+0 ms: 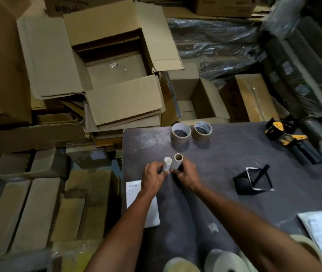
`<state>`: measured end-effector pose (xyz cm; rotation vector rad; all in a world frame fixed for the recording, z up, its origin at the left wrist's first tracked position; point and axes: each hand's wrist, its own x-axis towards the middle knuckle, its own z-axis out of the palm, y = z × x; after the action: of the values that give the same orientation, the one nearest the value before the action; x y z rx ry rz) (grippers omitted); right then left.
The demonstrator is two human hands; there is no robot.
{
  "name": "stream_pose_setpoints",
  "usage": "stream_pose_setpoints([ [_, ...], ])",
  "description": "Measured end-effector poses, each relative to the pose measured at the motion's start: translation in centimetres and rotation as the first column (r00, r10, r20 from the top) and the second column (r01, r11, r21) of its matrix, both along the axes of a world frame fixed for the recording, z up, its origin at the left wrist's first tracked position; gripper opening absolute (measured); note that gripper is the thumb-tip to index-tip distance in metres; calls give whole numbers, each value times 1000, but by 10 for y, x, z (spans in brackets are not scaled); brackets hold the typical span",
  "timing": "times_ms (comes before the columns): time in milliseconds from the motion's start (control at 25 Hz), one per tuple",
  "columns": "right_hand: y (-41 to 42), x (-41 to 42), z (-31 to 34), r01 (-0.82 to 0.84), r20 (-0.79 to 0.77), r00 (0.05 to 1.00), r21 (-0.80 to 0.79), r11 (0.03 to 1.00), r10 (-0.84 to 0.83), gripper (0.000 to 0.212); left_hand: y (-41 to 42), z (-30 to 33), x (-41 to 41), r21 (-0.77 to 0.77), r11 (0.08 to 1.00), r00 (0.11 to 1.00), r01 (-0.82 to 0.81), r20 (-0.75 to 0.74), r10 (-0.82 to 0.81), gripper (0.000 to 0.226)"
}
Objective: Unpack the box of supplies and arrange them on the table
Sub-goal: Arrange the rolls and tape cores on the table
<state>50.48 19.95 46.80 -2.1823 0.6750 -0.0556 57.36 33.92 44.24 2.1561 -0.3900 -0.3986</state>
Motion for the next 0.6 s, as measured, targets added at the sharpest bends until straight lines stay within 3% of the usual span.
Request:
stream_pose_setpoints([
  [120,-1,-43,-1,6,-13,1000,9,1000,-6,24,2,13,-36,33,999,999,39,-1,-39,20],
  [320,-1,-99,0,-42,-2,999,-20,999,42,21,5,33,-82,277,951,985,136,68,-161,35],
  [600,-6,-141,1,5,-17,1000,-40,999,-6,28,12,29,-116,282,944,981,169,41,-187,34],
])
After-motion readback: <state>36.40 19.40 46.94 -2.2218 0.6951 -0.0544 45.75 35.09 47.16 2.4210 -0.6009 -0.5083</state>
